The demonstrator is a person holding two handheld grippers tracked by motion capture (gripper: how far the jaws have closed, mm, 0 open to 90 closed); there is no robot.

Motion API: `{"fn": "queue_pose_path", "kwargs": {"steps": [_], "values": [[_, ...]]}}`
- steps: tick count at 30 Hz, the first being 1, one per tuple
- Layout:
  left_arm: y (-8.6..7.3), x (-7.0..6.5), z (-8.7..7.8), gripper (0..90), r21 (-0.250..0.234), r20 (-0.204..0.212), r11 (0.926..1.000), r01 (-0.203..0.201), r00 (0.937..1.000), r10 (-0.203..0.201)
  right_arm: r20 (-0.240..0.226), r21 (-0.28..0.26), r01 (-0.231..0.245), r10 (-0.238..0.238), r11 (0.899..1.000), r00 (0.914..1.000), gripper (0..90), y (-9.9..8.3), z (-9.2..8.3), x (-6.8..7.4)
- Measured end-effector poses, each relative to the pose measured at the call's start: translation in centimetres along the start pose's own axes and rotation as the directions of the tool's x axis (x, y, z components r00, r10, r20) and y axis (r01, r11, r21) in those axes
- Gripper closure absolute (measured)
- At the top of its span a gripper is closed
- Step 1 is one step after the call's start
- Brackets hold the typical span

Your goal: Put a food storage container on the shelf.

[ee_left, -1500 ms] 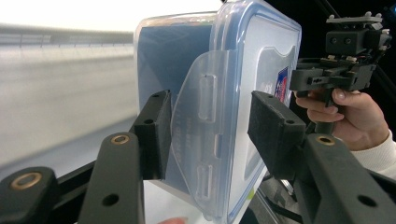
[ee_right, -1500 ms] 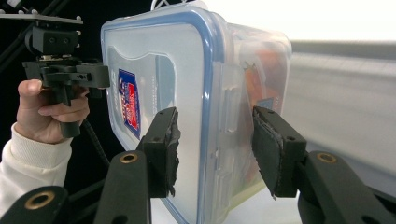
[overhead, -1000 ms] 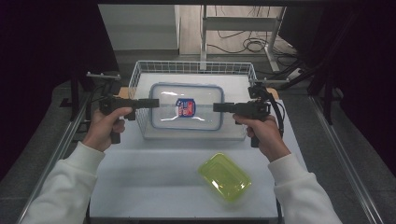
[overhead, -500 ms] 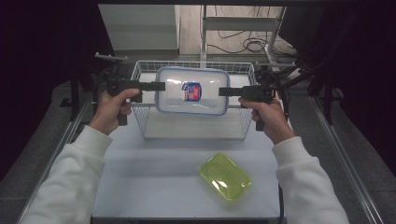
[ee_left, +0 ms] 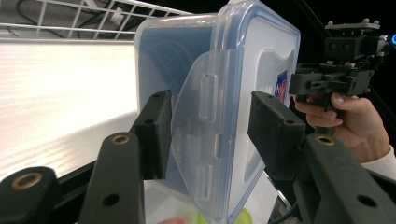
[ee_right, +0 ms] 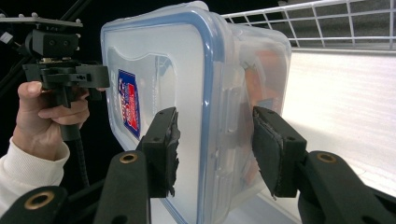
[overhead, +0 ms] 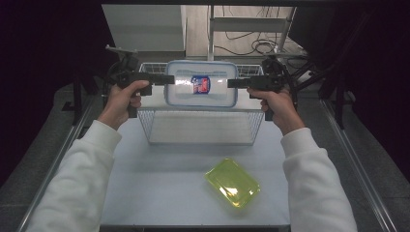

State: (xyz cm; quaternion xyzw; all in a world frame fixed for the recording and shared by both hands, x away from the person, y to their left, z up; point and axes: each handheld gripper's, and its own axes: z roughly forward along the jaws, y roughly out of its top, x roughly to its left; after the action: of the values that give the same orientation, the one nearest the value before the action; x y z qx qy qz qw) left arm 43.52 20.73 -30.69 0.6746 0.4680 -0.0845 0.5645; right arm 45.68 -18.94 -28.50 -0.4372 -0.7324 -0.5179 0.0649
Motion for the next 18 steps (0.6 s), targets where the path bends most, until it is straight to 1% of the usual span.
{"fn": "queue_pose_path", "kwargs": {"steps": [4, 8, 11, 13, 15, 17, 18], "values": [[0.1, 1.0, 0.6, 50.4, 0.003, 0.005, 0.9996, 0.029, 0.9996, -0.029, 0.003, 0.009, -0.023, 0.023, 1.000, 0.9997, 52.4, 0.0, 0.7, -0.8], [0.3, 1.6, 0.8, 50.5, -0.003, 0.016, 0.9989, 0.046, 0.9988, -0.046, -0.003, -0.003, -0.035, 0.035, 0.999, 0.9994, 52.4, 0.2, 0.9, -1.2], [0.5, 2.2, 1.0, 50.9, -0.001, 0.031, 0.9965, 0.083, 0.9960, -0.083, -0.020, -0.005, -0.059, 0.059, 0.998, 0.9981, 52.4, 0.4, 1.1, -1.8], [0.7, 2.4, 1.2, 51.1, -0.004, 0.032, 0.9944, 0.106, 0.9939, -0.106, -0.028, -0.004, -0.077, 0.077, 0.997, 0.9967, 52.4, 0.5, 1.2, -2.2], [0.9, 2.6, 1.3, 50.9, 0.002, 0.025, 0.9925, 0.122, 0.9922, -0.122, -0.037, -0.004, -0.111, 0.111, 0.994, 0.9931, 52.2, 0.7, 1.4, -2.6], [1.1, 3.0, 1.6, 50.7, 0.003, 0.027, 0.9887, 0.150, 0.9883, -0.150, -0.037, 0.000, -0.130, 0.130, 0.991, 0.9908, 51.5, 0.9, 1.6, -2.8], [1.2, 3.1, 1.7, 50.6, 0.002, 0.025, 0.9879, 0.155, 0.9876, -0.155, -0.030, 0.004, -0.138, 0.138, 0.990, 0.9899, 50.9, 1.0, 1.7, -2.9]]}}
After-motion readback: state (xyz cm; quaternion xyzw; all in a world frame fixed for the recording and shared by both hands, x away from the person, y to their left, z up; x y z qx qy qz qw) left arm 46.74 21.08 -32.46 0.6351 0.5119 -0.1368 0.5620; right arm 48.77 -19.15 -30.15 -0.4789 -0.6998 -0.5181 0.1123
